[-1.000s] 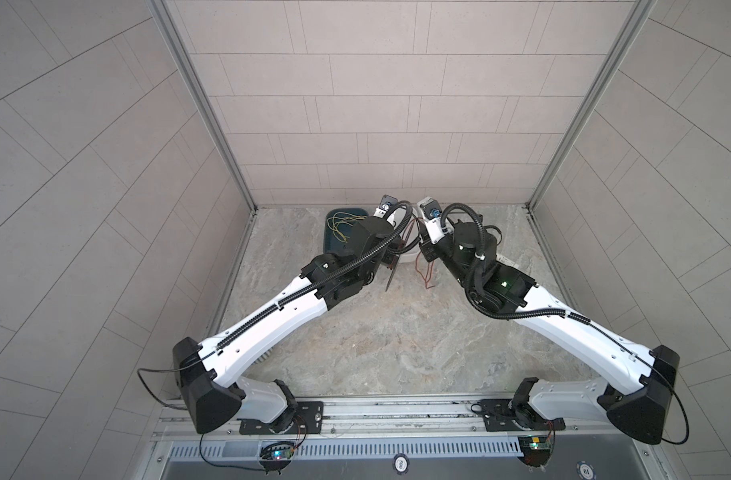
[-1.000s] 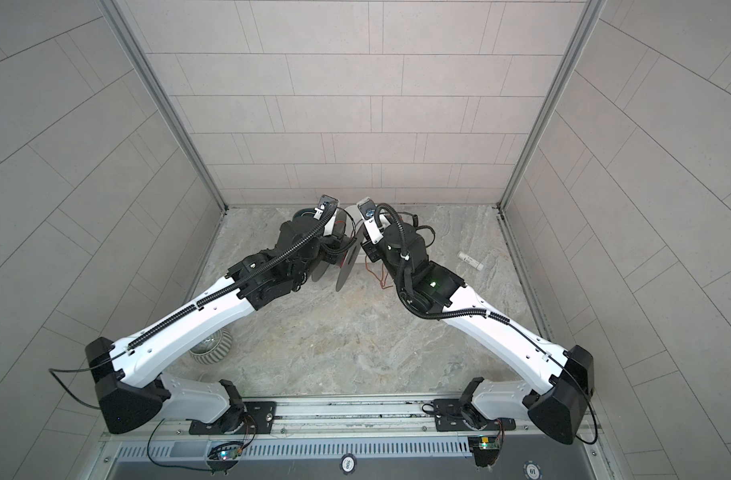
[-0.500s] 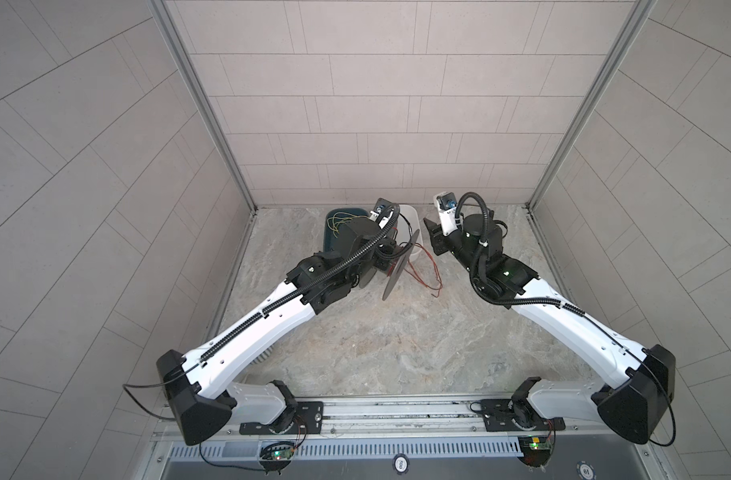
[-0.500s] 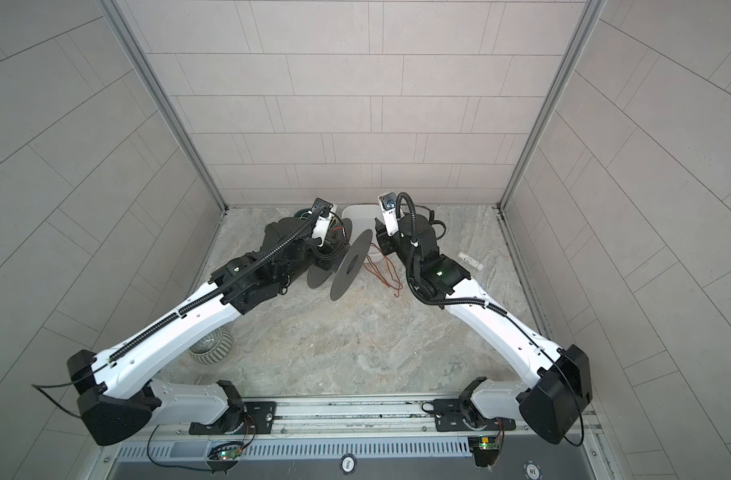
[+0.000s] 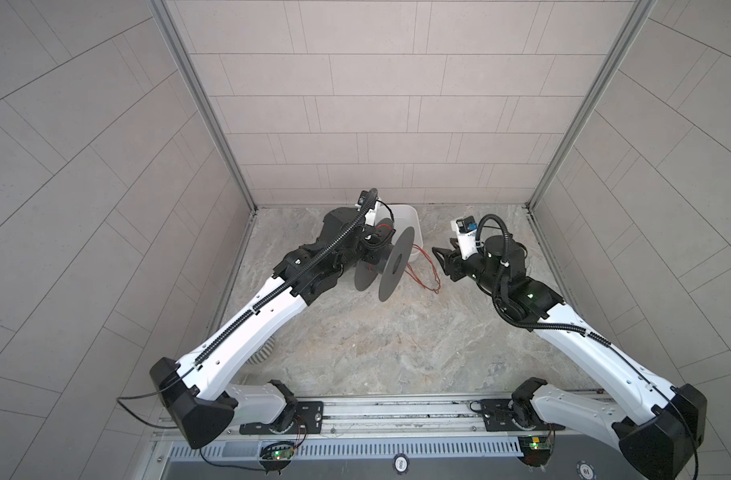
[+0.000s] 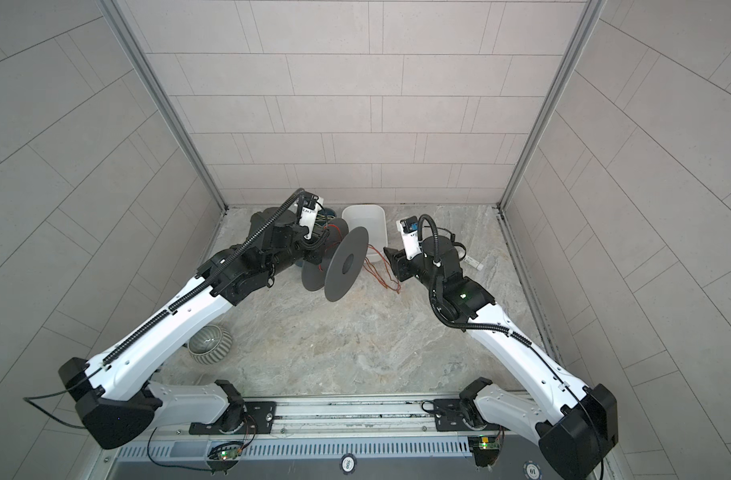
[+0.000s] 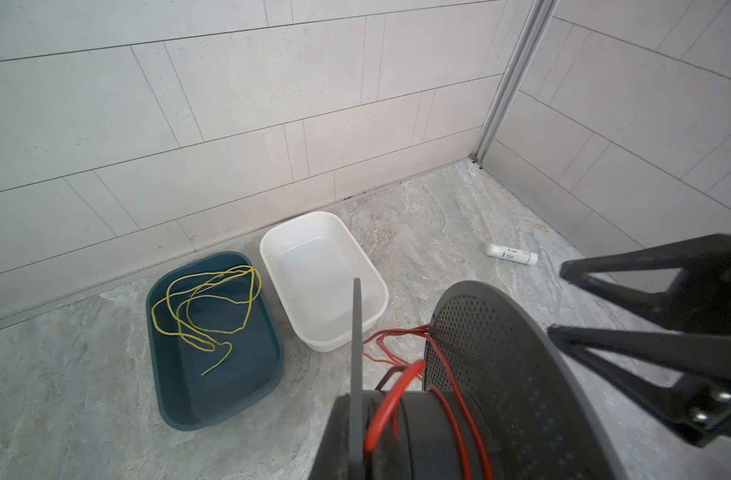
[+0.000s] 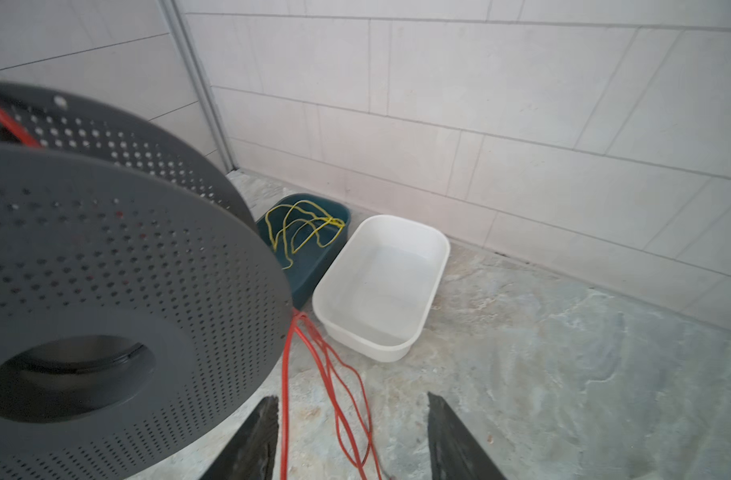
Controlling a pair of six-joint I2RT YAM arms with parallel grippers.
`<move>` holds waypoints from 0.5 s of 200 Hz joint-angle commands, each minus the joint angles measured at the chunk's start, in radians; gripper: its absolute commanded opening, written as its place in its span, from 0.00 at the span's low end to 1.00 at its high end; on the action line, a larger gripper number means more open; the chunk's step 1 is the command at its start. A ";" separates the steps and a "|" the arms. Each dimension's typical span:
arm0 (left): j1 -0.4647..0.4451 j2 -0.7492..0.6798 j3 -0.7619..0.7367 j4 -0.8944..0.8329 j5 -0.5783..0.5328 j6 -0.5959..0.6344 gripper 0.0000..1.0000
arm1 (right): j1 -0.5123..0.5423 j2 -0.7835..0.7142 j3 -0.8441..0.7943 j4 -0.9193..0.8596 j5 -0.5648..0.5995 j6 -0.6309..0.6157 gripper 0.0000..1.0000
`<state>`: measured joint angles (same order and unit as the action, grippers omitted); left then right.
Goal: Wrap the cables
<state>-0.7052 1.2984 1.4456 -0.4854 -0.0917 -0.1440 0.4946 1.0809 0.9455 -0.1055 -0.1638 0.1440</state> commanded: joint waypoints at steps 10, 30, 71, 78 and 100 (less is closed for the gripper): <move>0.001 -0.028 0.061 0.025 0.031 -0.033 0.00 | -0.001 0.026 -0.029 0.063 -0.157 0.063 0.56; 0.001 -0.033 0.061 0.026 0.036 -0.038 0.00 | 0.001 0.063 -0.019 0.057 -0.141 0.051 0.53; 0.002 -0.035 0.063 0.019 0.024 -0.031 0.00 | 0.001 0.098 -0.040 0.071 -0.099 0.065 0.19; 0.002 -0.035 0.064 0.018 0.021 -0.028 0.00 | 0.001 0.094 -0.046 0.071 -0.095 0.066 0.16; 0.002 -0.034 0.067 0.009 0.006 -0.023 0.00 | 0.001 0.066 -0.050 0.044 -0.032 0.065 0.00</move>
<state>-0.7052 1.2980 1.4643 -0.5224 -0.0708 -0.1612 0.4950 1.1835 0.9009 -0.0566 -0.2577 0.2108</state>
